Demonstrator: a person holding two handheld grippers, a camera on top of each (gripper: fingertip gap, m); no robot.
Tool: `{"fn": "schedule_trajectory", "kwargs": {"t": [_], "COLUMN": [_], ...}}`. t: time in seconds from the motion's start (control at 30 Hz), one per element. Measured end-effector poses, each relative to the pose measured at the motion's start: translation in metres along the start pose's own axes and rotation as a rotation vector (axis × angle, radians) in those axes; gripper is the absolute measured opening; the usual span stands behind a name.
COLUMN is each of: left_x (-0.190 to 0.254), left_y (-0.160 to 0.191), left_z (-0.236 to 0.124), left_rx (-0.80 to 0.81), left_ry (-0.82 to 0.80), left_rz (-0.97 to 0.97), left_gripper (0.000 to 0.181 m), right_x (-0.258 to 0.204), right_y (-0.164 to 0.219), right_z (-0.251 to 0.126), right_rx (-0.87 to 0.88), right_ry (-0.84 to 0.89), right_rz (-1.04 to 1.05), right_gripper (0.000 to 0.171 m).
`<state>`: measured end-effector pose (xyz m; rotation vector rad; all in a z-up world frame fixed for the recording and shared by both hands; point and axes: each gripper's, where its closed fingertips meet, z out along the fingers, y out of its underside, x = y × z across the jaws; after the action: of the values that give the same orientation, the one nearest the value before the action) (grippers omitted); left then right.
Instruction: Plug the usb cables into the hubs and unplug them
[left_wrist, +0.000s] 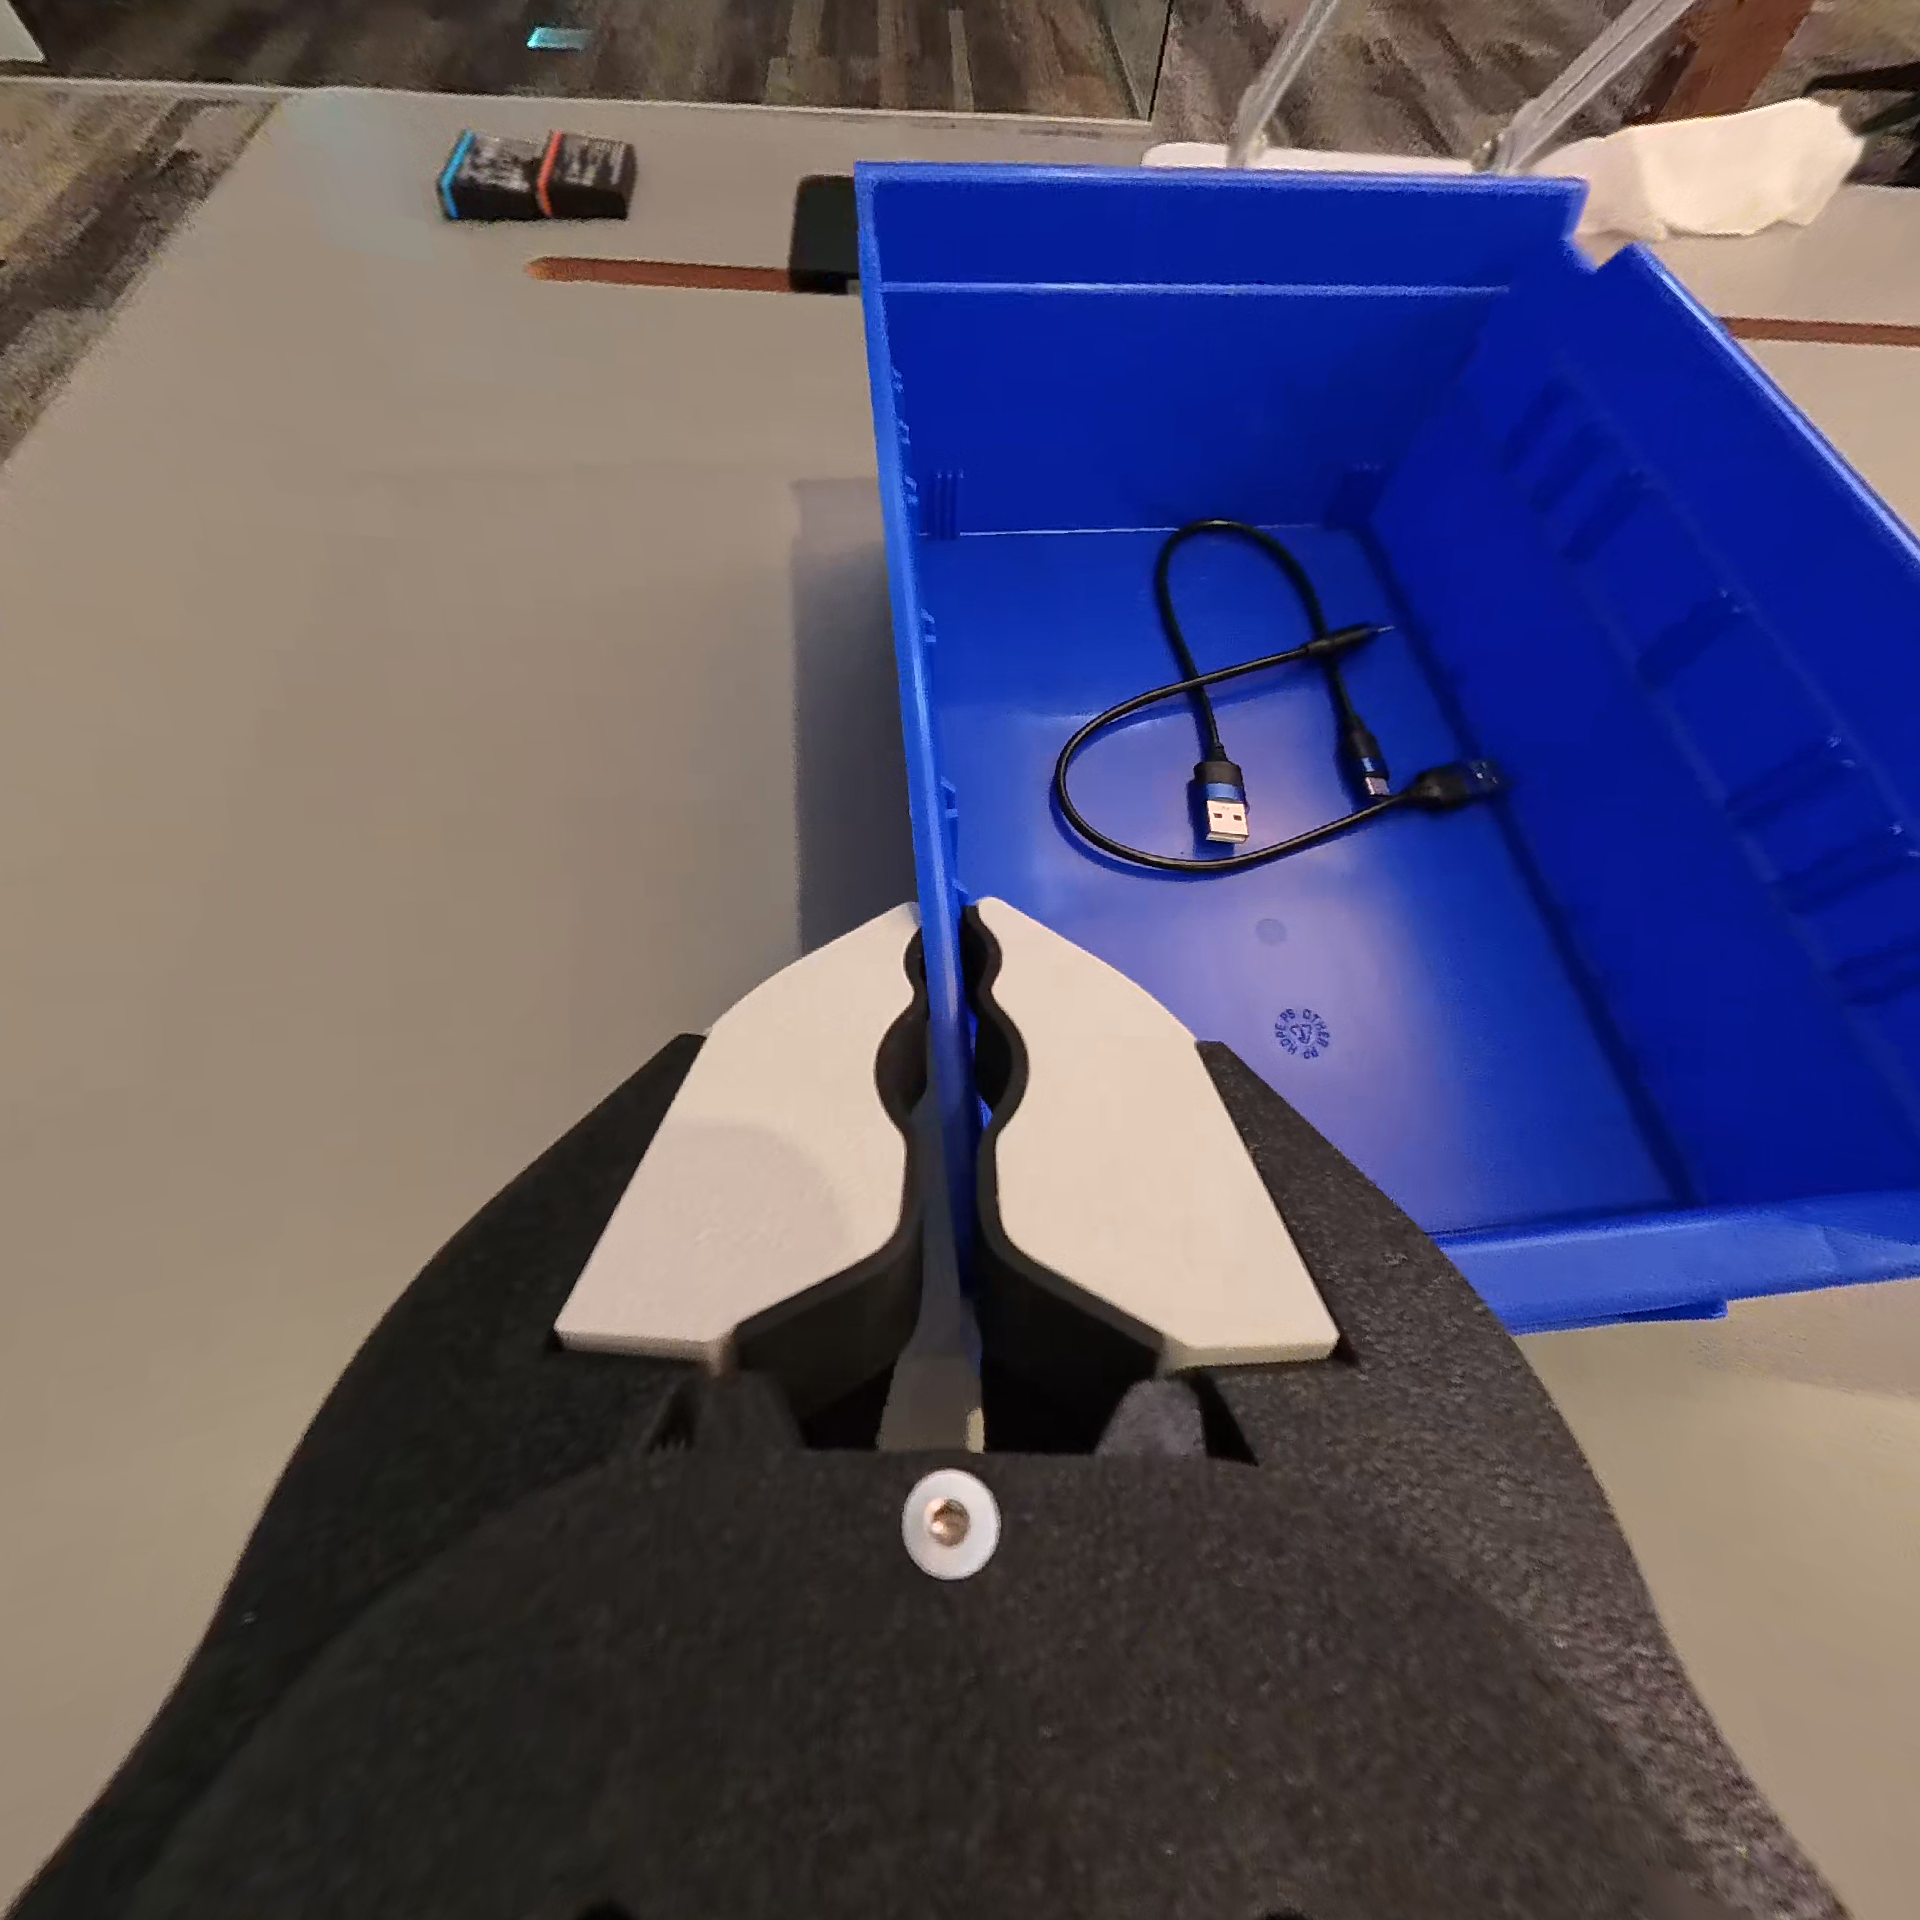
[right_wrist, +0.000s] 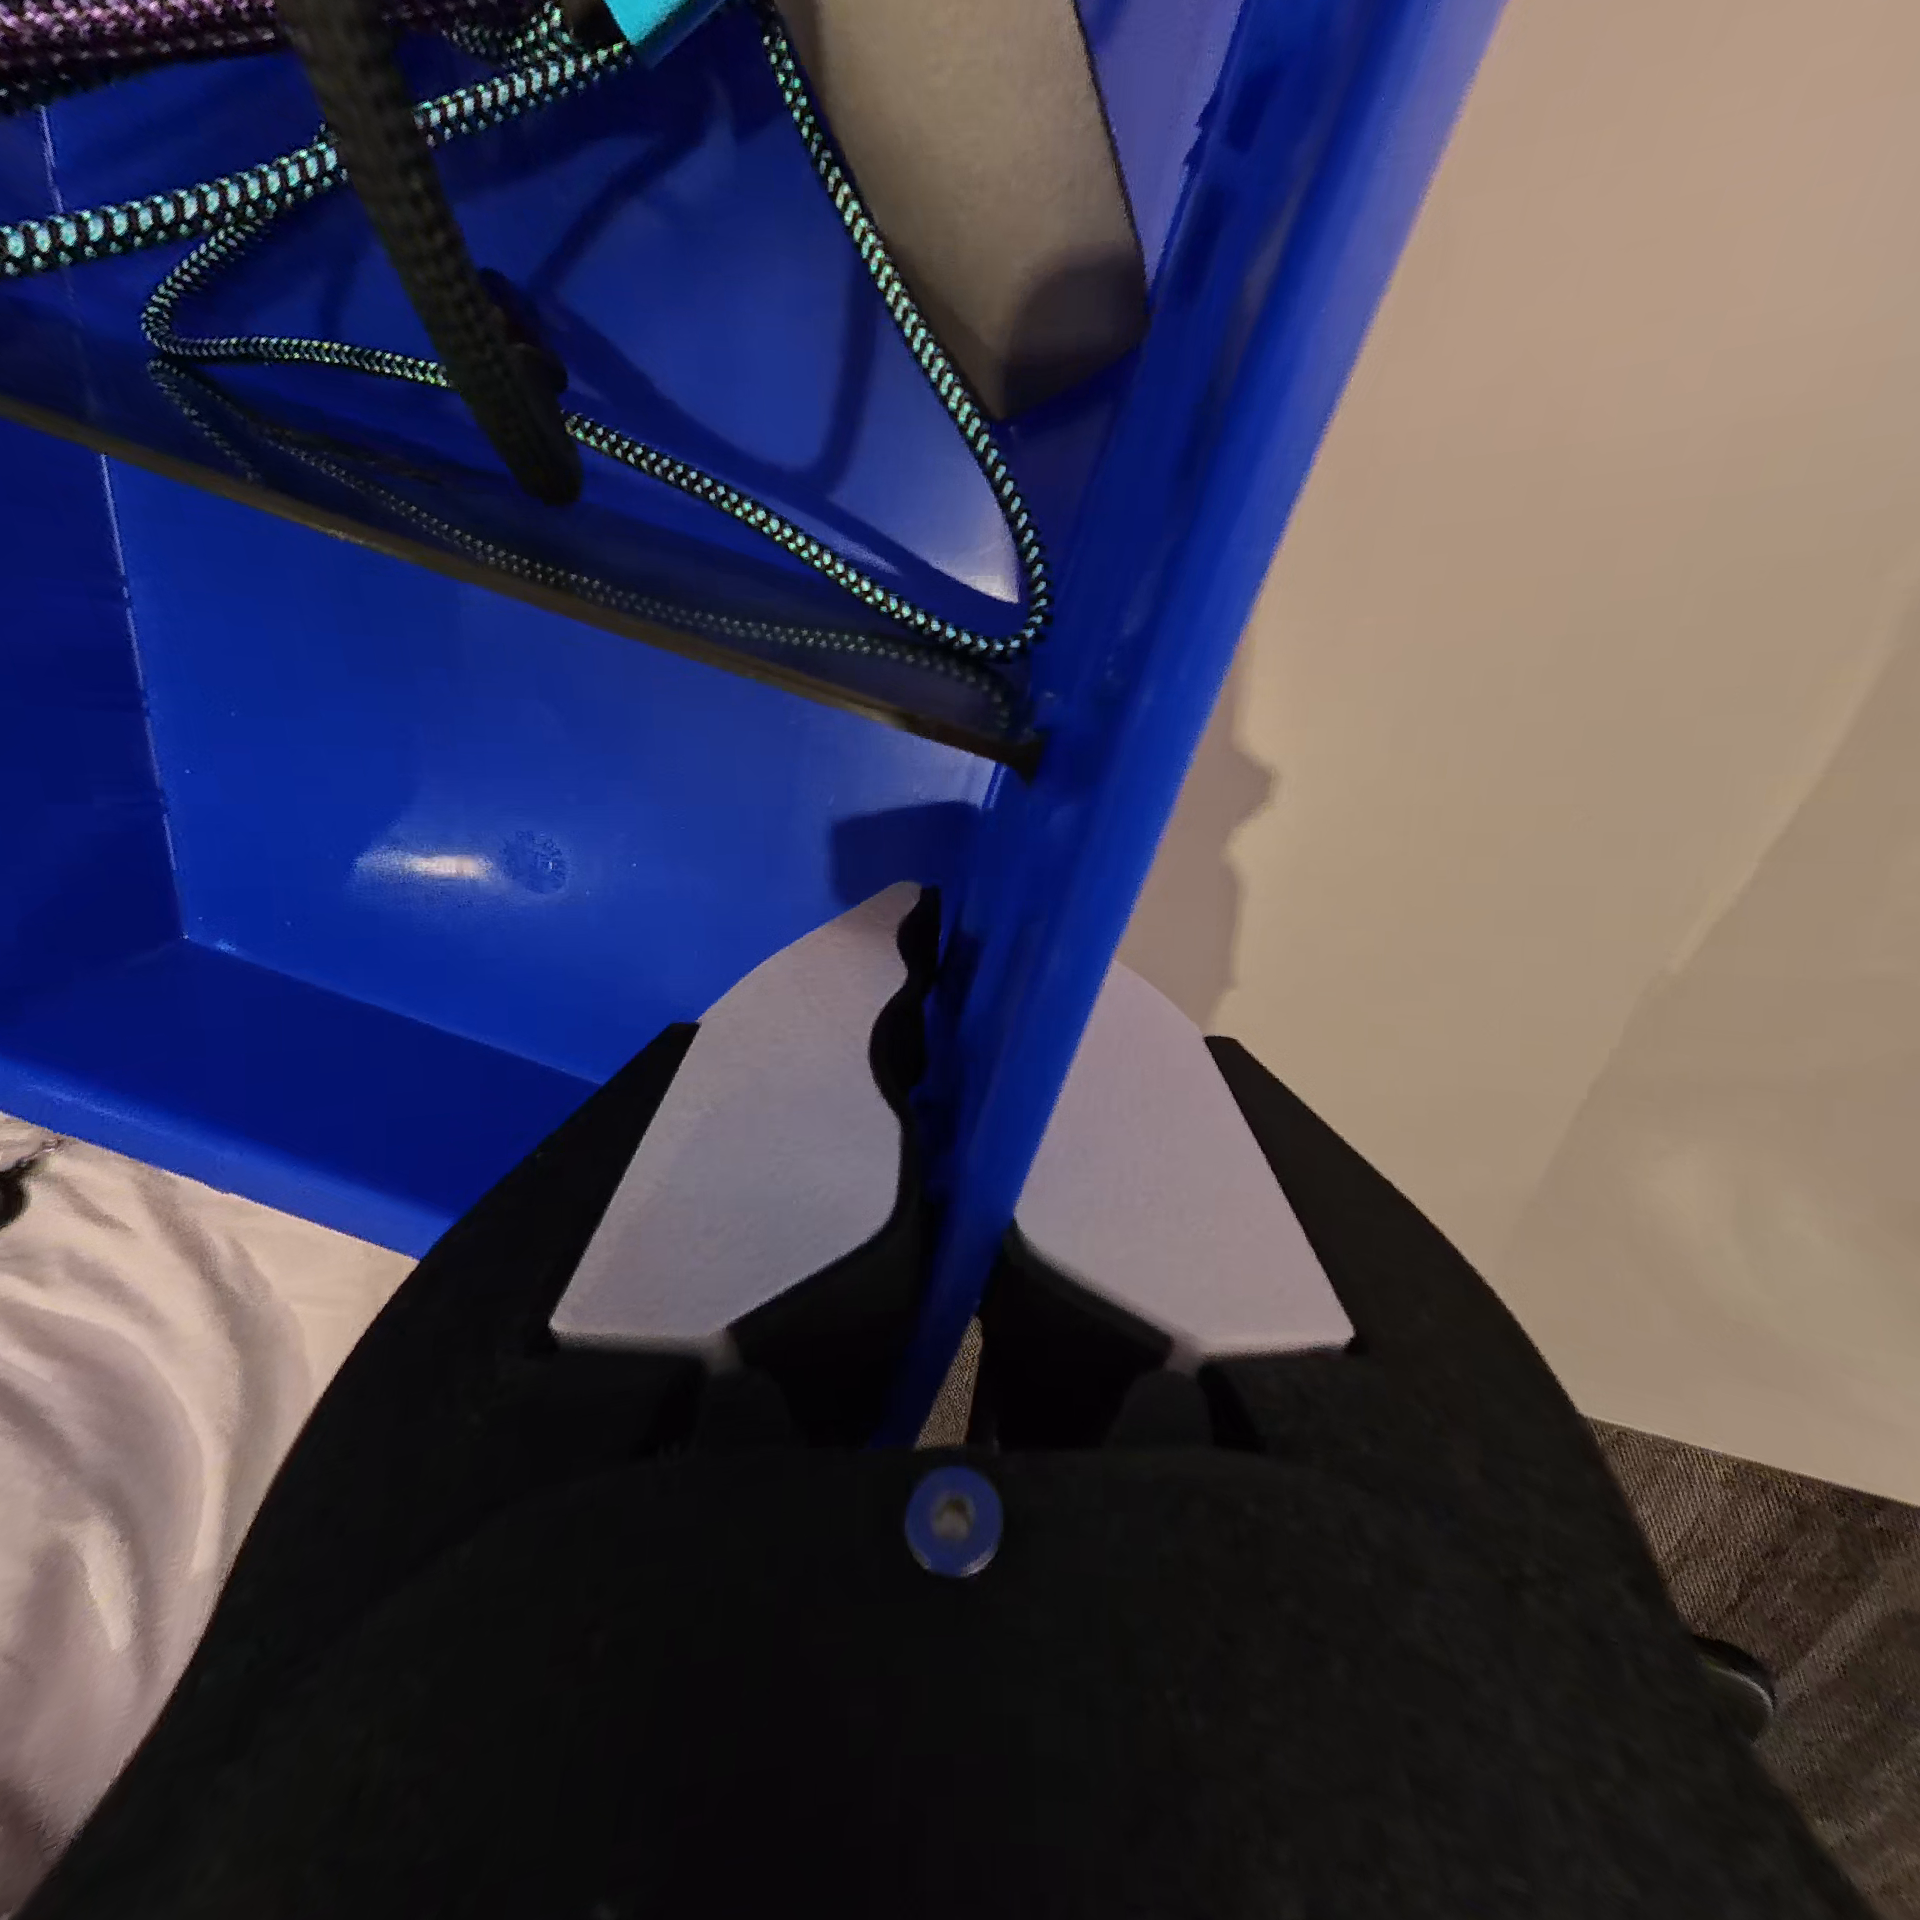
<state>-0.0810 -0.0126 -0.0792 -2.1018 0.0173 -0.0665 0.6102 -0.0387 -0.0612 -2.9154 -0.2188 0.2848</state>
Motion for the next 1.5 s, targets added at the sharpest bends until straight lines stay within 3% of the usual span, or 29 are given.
{"fn": "schedule_trajectory", "kwargs": {"t": [0.2,0.3,0.43,0.6,0.87,1.17,1.3,1.5], "left_x": [0.039,0.046,0.011,-0.079,-0.178,-0.242,-0.265,-0.283], "left_y": [-0.001,-0.003,-0.017,-0.019,0.01,0.012,0.025,0.038], "left_z": [0.005,-0.005,-0.046,-0.106,-0.161,-0.203,-0.215,-0.217], "left_rx": [-0.004,0.011,0.12,0.196,0.211,0.308,0.311,0.324], "left_ry": [0.036,0.047,-0.011,-0.145,-0.282,-0.362,-0.404,-0.398], "left_rz": [-0.006,0.005,-0.022,-0.124,-0.215,-0.325,-0.371,-0.431], "left_gripper": [0.004,0.033,0.039,0.037,0.034,0.032,0.032,0.031], "right_x": [-0.032,-0.061,-0.121,-0.23,-0.449,-0.666,-0.713,-0.71], "right_y": [-0.024,-0.041,-0.073,-0.122,-0.198,-0.213,-0.193,-0.159], "right_z": [-0.03,-0.044,-0.054,-0.043,0.025,0.113,0.162,0.22], "right_rx": [0.028,0.039,0.059,0.063,0.04,-0.013,-0.055,-0.111], "right_ry": [-0.004,0.001,-0.013,-0.069,-0.175,-0.287,-0.31,-0.169], "right_rz": [-0.002,-0.012,-0.041,-0.095,-0.199,-0.298,-0.286,-0.256], "right_gripper": [0.005,0.005,0.005,0.005,0.006,0.006,0.006,0.007]}}
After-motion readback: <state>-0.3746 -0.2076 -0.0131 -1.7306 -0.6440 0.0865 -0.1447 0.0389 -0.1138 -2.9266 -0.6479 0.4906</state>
